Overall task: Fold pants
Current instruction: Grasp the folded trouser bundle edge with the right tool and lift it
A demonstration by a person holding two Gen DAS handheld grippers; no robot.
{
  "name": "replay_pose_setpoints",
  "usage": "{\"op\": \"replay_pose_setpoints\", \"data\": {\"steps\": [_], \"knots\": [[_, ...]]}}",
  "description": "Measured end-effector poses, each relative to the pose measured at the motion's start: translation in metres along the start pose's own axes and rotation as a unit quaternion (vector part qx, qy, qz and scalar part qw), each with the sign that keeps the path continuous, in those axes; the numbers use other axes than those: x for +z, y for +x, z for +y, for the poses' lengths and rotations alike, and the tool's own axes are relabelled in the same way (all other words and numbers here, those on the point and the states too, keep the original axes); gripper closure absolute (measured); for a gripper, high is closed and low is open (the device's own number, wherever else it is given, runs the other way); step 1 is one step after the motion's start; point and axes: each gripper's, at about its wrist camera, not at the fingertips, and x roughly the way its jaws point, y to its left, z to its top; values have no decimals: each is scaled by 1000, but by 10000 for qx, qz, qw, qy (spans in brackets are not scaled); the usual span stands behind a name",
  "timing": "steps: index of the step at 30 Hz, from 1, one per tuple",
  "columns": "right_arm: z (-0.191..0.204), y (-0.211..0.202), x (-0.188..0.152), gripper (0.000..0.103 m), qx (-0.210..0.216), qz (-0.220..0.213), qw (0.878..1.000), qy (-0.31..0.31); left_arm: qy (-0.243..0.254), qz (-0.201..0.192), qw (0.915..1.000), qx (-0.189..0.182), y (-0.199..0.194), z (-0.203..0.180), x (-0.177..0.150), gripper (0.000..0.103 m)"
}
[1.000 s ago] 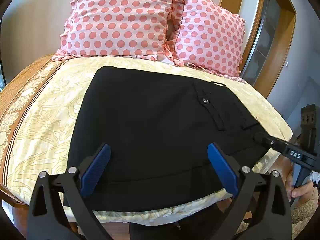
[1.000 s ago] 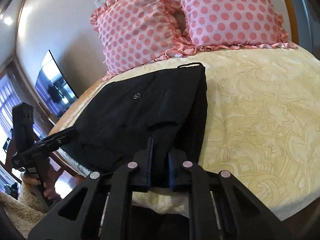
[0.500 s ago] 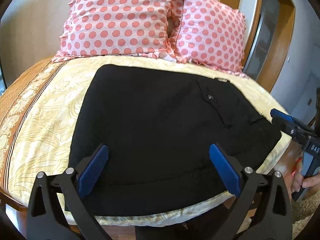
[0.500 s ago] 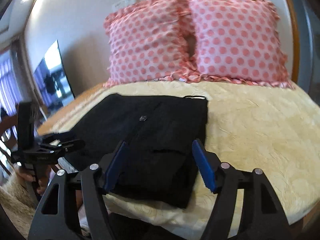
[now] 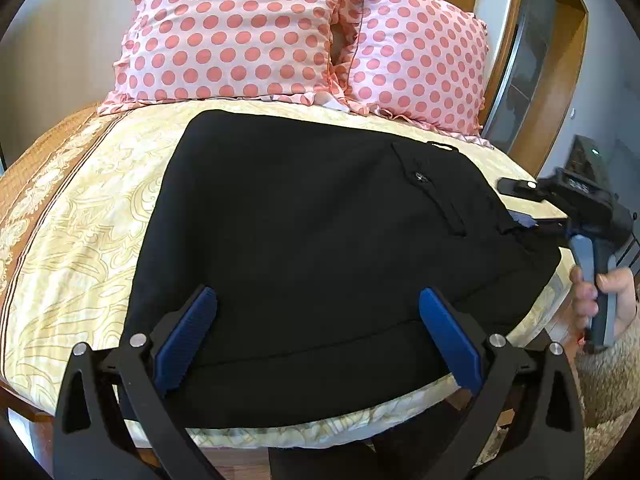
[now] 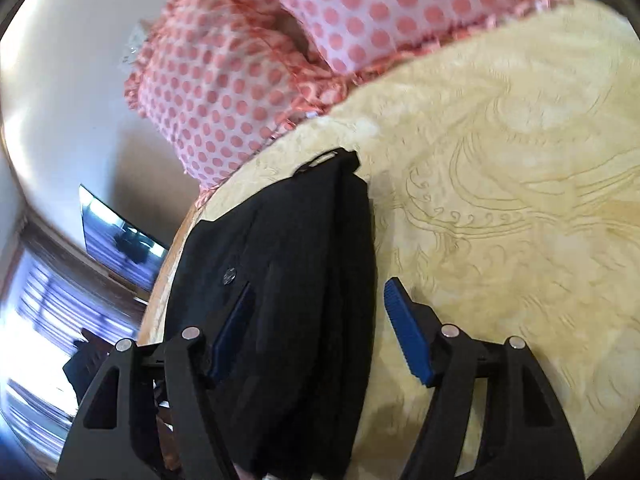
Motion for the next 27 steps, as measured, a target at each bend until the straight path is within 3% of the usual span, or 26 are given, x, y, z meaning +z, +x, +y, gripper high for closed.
{"op": "replay_pose_setpoints", "data": {"steps": [5, 9, 10, 12, 15, 18, 23, 27], "knots": [[17, 12, -4, 38, -263, 40, 9984, -508, 43, -24, 10000, 14, 0, -1, -2, 2], [22, 15, -9, 73, -140, 16, 9970, -757, -43, 30, 9999, -138, -6, 2, 5, 2], [28, 13, -10, 74, -200, -54, 9952, -960, -134, 15, 9996, -255, -11, 7, 10, 2], [32, 13, -11, 75, -292, -88, 9931, -1129, -353, -163, 9987, -321, -23, 23, 25, 2], [23, 17, -7, 73, -133, -16, 9960, -887, -755, -285, 9959, -407, -30, 55, 50, 2], [18, 19, -3, 66, -94, 34, 9974, -720, -1239, 77, 9903, -629, -7, 91, 77, 4], [12, 27, 5, 57, -1, 85, 9987, -509, -1759, 1179, 9739, -814, 57, 121, 95, 29], [10, 30, 8, 57, 66, 93, 9988, -473, -1661, 1285, 9749, -734, 70, 117, 100, 38]]}}
